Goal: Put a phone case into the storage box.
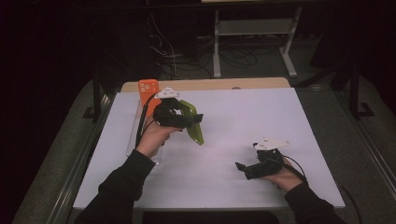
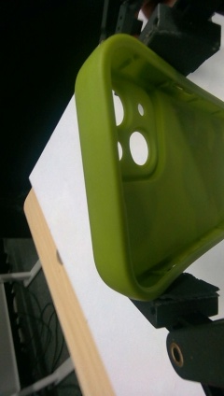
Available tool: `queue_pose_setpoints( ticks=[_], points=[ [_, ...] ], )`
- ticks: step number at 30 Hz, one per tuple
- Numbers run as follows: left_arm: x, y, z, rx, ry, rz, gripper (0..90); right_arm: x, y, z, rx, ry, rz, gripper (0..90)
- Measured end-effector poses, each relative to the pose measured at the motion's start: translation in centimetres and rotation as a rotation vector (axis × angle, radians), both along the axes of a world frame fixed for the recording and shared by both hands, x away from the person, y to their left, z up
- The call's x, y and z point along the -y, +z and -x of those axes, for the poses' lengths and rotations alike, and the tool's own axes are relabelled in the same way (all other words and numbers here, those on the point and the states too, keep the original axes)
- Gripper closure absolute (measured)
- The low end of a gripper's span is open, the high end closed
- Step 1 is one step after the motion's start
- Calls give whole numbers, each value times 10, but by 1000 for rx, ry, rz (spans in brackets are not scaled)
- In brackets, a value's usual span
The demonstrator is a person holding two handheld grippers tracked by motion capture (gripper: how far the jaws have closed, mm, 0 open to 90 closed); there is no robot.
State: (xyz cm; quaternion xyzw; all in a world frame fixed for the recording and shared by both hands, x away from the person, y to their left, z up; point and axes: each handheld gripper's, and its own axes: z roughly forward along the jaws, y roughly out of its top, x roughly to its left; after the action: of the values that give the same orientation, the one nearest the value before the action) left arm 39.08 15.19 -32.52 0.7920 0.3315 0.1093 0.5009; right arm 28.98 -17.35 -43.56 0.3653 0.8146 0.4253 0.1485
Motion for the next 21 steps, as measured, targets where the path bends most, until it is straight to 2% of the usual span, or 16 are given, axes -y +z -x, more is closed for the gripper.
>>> queue_pose_setpoints(
  ticks=[3,11,21],
  points=[
    [-5,9,-4,16,14,-17,133,4,-3,4,3,-3,16,4],
    [-20,30,-17,46,68,-38,134,15,-4,11,1,-26,16,4],
    [-46,52,-38,80,164,-69,137,15,-6,11,0,-26,25,4]
  ],
)
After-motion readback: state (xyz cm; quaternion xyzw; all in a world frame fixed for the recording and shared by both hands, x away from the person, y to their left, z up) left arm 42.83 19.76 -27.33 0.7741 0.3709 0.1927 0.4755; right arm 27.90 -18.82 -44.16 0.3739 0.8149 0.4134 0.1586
